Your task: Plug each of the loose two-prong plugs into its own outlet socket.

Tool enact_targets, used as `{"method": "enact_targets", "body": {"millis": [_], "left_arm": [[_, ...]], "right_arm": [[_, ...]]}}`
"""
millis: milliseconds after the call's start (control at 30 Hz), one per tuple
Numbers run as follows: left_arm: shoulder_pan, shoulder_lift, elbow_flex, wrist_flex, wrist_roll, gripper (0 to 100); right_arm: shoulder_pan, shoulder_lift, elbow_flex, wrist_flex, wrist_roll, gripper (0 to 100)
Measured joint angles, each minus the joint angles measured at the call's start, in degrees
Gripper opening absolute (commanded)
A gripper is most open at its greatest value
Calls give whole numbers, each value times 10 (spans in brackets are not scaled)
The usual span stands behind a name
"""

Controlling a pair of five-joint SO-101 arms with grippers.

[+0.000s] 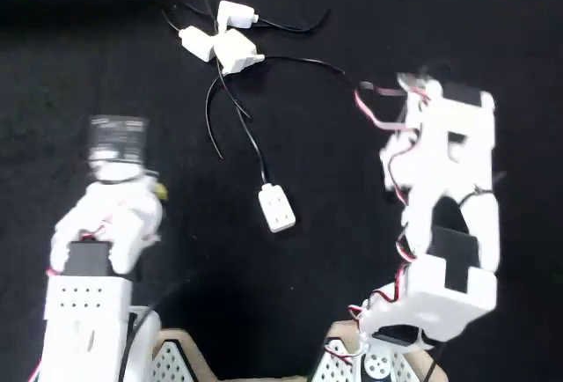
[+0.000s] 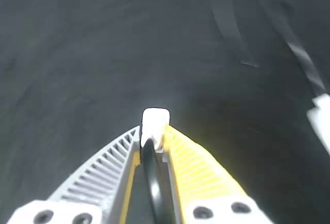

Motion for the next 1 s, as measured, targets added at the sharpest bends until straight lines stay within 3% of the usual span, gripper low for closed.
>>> {"method": "enact_targets", "body": {"millis": [267, 433, 767, 1000], "left_arm": [[170, 1, -66, 10, -125, 29], [251, 72, -134, 88, -195, 29], [347, 380, -342, 126, -215, 29], [398, 411, -378, 103, -215, 29]], "right_arm": [[33, -48, 211, -158, -2, 177], [42, -79, 267, -217, -44, 177], [89, -96, 287, -244, -102, 177], [90, -96, 287, -244, -105, 177]]}}
